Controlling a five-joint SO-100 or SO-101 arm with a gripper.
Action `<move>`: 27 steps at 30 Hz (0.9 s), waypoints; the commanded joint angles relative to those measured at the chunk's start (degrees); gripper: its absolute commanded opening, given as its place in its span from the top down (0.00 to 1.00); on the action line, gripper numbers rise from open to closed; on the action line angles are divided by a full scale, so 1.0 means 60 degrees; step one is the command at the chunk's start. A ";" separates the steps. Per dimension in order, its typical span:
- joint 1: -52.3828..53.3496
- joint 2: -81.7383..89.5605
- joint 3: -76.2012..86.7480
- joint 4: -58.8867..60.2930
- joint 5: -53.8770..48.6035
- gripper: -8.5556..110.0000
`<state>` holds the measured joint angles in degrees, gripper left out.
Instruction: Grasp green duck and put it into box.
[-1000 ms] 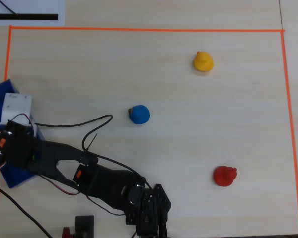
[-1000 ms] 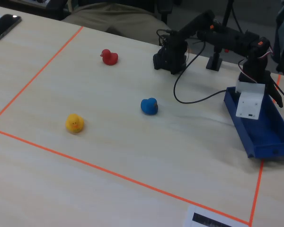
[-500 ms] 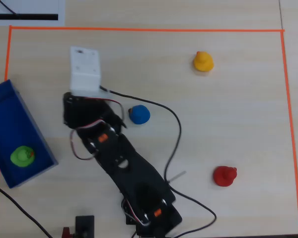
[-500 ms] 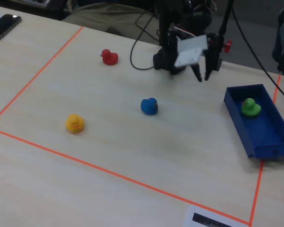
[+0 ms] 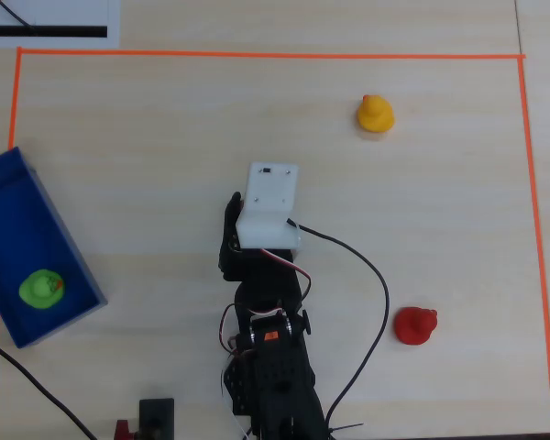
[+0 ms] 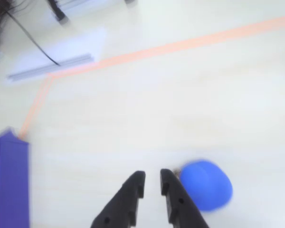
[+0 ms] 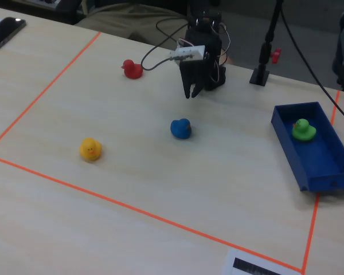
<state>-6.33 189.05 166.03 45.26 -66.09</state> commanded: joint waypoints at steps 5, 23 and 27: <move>0.0293 0.0103 0.2036 0.1714 -0.1655 0.93; 0.0483 0.0117 0.2036 0.5010 -0.1670 0.90; 0.0483 0.0117 0.2036 0.5010 -0.1670 0.89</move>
<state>-3.87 190.28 178.51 74.36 -76.64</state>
